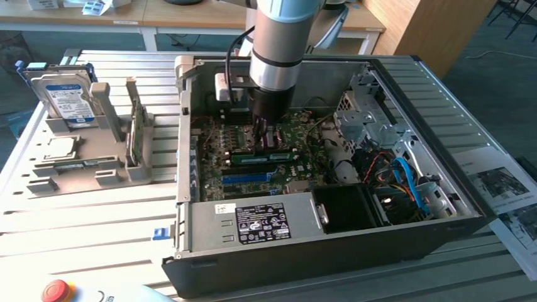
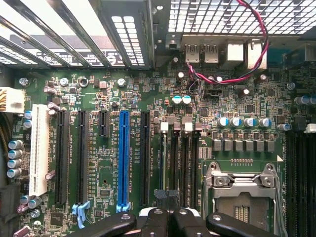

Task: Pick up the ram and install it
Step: 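Press down the ram until it locks into place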

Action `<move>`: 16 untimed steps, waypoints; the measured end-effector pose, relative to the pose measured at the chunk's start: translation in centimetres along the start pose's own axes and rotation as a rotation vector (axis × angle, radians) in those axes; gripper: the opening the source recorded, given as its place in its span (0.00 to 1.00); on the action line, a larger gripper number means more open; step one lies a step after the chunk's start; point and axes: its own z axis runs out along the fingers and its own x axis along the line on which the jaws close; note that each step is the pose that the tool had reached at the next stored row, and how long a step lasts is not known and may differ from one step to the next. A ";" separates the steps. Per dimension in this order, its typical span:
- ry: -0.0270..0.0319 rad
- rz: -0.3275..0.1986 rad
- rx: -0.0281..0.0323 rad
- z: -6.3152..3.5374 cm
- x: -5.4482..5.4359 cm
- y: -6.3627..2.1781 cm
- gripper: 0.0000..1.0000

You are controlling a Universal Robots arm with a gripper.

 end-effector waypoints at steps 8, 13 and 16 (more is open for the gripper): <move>-0.0002 0.000 0.0000 0.15 0.0 0.03 0.11; 0.0000 0.000 0.0000 0.20 0.0 0.04 0.11; -0.0001 0.000 0.0000 0.21 0.0 0.05 0.11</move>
